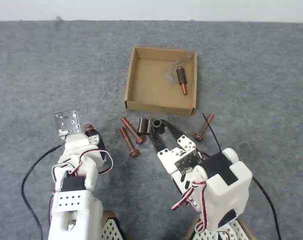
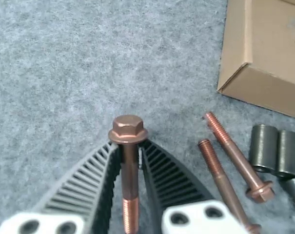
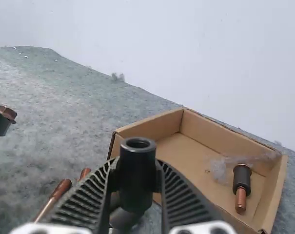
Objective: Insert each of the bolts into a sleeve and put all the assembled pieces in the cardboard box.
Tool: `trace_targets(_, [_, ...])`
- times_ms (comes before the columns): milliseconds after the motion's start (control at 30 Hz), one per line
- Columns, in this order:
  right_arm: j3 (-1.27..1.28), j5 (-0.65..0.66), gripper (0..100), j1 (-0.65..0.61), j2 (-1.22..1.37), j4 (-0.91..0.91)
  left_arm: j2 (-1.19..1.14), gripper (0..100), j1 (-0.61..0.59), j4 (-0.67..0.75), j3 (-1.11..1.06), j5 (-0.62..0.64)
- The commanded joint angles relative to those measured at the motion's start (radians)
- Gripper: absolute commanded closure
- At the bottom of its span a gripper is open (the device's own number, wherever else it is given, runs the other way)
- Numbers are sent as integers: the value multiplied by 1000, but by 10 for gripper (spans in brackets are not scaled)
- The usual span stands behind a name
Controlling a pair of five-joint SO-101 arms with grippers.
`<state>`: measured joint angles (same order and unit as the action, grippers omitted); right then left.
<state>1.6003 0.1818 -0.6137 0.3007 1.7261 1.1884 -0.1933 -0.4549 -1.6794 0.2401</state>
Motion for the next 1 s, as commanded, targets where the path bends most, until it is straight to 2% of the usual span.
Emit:
trace_targets(0, [25, -12, 992, -8, -12, 33, 40, 990, 6, 54, 16, 5])
trace_targets(133, [25, -55, 992, -10, -12, 31, 40, 990, 2, 172, 10, 11])
trace_targets(300, [25, -71, 992, -10, -12, 31, 40, 990, 12, 390, 15, 12])
trace_targets(500, [25, -69, 992, -48, -4, 28, 40, 990, 110, 565, 36, 12])
trace_targets(633, [23, -69, 992, -51, -4, 27, 40, 990, 186, 522, 137, 12])
trace_targets(967, [8, -69, 992, -51, -2, 25, 38, 990, 400, 269, 410, 14])
